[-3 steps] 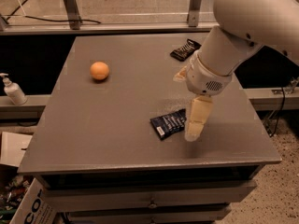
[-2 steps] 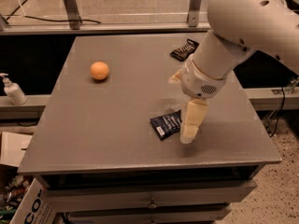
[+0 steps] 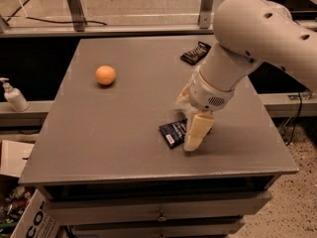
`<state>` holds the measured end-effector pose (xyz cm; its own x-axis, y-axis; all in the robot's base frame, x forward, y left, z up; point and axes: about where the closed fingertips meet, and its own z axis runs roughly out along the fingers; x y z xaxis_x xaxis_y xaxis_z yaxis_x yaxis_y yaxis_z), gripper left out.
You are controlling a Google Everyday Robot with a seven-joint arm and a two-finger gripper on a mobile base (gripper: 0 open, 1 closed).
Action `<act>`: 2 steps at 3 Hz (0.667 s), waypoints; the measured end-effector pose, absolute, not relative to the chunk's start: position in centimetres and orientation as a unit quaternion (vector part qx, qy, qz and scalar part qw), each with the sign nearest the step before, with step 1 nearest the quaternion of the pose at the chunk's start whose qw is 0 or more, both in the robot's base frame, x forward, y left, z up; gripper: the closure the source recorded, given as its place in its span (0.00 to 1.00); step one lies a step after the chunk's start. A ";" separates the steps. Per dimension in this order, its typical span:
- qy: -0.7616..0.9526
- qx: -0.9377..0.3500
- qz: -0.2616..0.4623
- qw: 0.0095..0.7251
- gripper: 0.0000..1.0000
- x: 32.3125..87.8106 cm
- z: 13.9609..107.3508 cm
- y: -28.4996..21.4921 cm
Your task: Pick rxbar blueberry
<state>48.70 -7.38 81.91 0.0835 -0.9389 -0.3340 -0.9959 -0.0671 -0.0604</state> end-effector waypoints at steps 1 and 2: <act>0.676 -0.717 0.109 0.127 0.45 48.4 80.9 -7.8; 0.677 -0.717 0.110 0.126 0.68 48.3 81.5 -7.8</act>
Offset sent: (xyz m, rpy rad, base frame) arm -0.0035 -0.0131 -0.0179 -0.0151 0.0554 -0.0494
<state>48.35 -7.80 81.47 0.0605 -0.9426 -0.3283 -0.9981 -0.0526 -0.0330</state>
